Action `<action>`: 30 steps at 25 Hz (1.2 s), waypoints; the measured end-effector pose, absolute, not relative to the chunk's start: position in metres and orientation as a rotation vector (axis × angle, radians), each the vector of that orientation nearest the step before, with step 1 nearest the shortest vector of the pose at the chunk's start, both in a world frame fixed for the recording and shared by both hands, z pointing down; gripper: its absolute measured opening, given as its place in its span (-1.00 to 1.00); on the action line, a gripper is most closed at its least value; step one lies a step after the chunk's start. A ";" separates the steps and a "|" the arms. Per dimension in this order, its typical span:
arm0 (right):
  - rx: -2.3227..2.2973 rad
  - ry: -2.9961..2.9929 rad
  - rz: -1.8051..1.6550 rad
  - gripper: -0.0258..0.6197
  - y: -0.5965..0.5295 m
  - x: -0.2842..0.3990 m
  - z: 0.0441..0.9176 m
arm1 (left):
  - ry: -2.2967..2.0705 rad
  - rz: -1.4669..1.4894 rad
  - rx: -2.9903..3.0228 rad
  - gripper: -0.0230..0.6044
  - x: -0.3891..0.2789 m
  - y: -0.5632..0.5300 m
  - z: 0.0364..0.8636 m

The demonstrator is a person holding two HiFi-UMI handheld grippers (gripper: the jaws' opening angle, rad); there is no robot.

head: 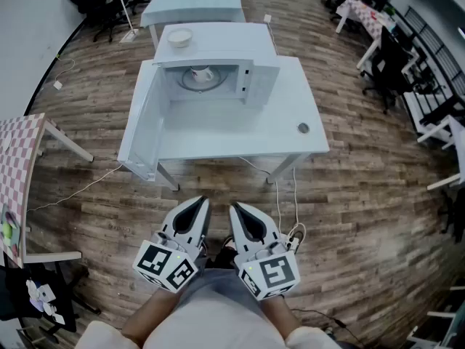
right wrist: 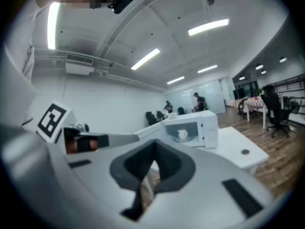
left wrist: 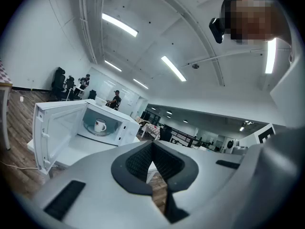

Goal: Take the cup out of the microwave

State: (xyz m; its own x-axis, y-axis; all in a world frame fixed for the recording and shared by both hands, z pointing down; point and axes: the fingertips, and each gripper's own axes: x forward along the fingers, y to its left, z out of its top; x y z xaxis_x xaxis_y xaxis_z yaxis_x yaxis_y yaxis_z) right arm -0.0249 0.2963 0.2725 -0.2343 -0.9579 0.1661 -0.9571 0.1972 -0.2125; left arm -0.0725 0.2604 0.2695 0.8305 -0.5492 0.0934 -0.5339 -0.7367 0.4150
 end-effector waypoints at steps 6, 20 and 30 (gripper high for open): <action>-1.938 2.430 -0.414 -0.85 0.298 -0.005 0.274 | -0.788 -0.037 2.601 -0.88 -0.044 0.267 0.271; -1.937 2.408 -0.415 -0.85 0.297 0.034 0.283 | -0.792 0.007 2.617 -0.88 -0.006 0.265 0.280; -1.905 2.433 -0.441 -0.85 0.250 0.045 0.294 | -0.816 0.009 2.590 -0.88 0.002 0.211 0.294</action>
